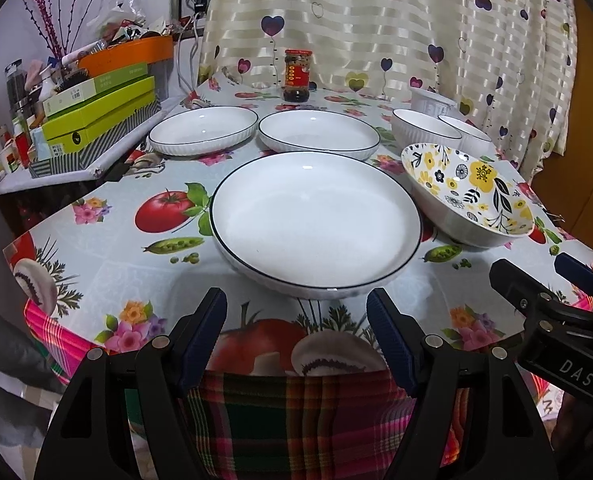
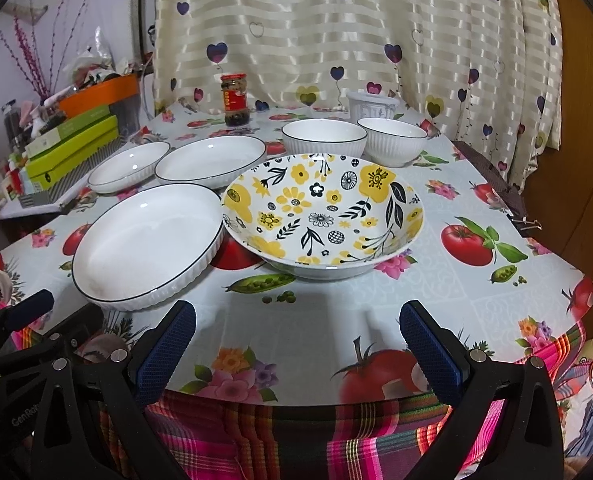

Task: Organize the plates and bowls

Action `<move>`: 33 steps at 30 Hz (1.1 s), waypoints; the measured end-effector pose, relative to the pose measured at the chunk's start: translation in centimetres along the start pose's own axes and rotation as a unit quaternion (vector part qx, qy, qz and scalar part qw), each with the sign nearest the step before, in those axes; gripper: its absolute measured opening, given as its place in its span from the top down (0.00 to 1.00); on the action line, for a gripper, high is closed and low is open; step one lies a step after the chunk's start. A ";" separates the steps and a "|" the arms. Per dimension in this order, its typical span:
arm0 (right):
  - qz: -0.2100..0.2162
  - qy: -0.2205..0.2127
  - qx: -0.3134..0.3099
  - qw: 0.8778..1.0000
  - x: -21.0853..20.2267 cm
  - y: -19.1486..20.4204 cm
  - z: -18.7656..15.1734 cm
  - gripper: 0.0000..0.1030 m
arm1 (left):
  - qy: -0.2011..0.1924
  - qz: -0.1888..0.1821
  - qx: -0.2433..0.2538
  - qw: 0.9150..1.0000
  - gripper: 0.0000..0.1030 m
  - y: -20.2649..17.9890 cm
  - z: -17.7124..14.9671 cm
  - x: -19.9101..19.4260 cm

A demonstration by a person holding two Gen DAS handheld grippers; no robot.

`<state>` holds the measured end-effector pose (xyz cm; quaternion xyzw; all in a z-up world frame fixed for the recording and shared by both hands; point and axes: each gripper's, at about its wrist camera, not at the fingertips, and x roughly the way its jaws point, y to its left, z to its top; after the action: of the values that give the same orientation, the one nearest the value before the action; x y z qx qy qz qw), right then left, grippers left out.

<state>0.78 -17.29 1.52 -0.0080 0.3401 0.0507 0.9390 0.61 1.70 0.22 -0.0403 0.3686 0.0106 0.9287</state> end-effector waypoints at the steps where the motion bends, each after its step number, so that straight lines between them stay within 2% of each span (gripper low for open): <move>1: 0.001 -0.002 -0.001 1.000 0.0 0.0 0.0 0.00 | -0.002 -0.001 -0.002 1.000 0.29 0.1 0.1 -0.1; 8: 0.014 -0.011 -0.008 1.000 0.3 -0.3 1.2 0.00 | -0.014 0.000 -0.008 1.000 0.29 1.5 1.5 0.1; 15: 0.039 -0.035 -0.035 0.998 0.0 0.4 4.6 0.00 | -0.005 -0.005 -0.026 1.000 0.29 3.8 3.9 0.7; 19: 0.081 -0.037 -0.035 0.995 0.6 0.6 7.6 0.00 | -0.003 -0.004 -0.044 0.999 0.29 5.8 5.7 1.1; 21: 0.095 -0.041 -0.038 0.994 1.2 0.9 9.7 0.00 | -0.008 0.009 -0.049 0.999 0.29 6.7 6.7 1.3; 25: 0.098 -0.049 -0.048 0.993 2.4 1.2 13.0 0.00 | -0.017 0.025 -0.059 0.998 0.29 8.5 8.9 1.8; 28: 0.081 -0.053 -0.081 0.992 3.9 2.0 15.4 0.00 | -0.015 0.029 -0.068 0.997 0.29 9.9 10.5 2.6; 33: 0.098 -0.045 -0.111 0.988 7.1 3.5 19.0 0.00 | -0.006 0.030 -0.085 0.996 0.29 12.1 12.9 4.6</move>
<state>18.00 -12.26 11.60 -0.0766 0.2892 0.1797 0.9371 12.19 14.80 5.60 -0.1075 0.3622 0.0698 0.9232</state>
